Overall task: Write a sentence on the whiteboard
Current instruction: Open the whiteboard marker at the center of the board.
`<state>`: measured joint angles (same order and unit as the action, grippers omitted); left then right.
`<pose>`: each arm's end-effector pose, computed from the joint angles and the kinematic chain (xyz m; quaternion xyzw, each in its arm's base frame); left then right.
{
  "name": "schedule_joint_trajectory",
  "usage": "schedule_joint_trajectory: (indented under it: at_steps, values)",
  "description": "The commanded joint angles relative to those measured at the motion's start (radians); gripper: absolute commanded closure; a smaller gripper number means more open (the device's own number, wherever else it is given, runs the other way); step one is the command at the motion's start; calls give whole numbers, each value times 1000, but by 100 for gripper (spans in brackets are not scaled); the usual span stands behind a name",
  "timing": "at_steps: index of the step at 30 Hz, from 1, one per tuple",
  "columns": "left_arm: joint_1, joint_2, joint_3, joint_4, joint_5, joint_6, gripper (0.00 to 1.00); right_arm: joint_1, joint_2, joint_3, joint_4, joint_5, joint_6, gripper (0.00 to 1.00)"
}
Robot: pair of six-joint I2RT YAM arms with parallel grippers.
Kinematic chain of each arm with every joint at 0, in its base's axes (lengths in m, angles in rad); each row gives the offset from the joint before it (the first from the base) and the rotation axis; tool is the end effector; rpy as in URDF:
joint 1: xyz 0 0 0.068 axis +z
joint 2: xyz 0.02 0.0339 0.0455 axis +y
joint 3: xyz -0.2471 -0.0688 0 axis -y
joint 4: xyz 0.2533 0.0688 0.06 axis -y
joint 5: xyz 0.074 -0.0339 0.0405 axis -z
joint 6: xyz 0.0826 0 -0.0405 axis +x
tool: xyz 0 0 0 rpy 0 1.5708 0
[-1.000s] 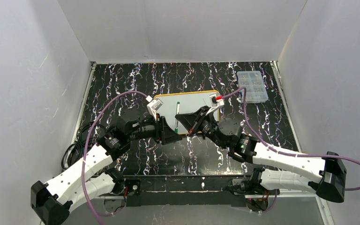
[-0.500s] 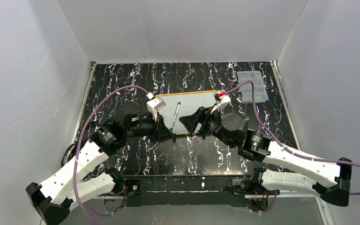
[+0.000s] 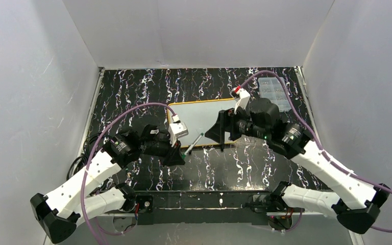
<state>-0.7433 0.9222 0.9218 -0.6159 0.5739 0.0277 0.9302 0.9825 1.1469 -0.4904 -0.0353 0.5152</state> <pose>0.1471 -0.1961 0.2875 0.4408 0.7405 -0.3898 0.3246 0.1598 0.2192 0.3696 -0.1774 0.7928 0.3963 0.4277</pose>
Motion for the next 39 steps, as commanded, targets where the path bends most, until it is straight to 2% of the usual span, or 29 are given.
schedule_joint_trajectory:
  at_steps: [1, 7, 15, 20, 25, 31, 36, 38, 39]
  values:
    - [-35, -34, -35, -13, 61, 60, 100, -130, 34, 0, -23, -418, -3, 12]
    - [-75, -17, -80, 24, 18, 46, 100, -136, 70, -37, 65, -544, 52, 13]
    - [-100, 3, -112, 68, 15, 40, 100, -134, 130, -150, 119, -559, 85, 18]
    - [-109, 27, -112, 73, 18, 36, 100, -134, 105, -249, 302, -569, 175, 19]
    - [-115, 49, -113, 73, 12, 37, 100, -134, 130, -307, 331, -615, 193, 31]
    - [-129, 68, -112, 69, 1, 42, 100, -132, 147, -311, 371, -674, 205, 35]
    - [-133, 73, -110, 65, -17, 46, 100, -117, 162, -308, 356, -720, 190, 55]
    - [-134, 76, -110, 65, -18, 47, 100, -114, 167, -300, 309, -718, 153, 69]
    - [-135, 78, -110, 64, -19, 47, 100, -114, 169, -297, 289, -719, 143, 70]
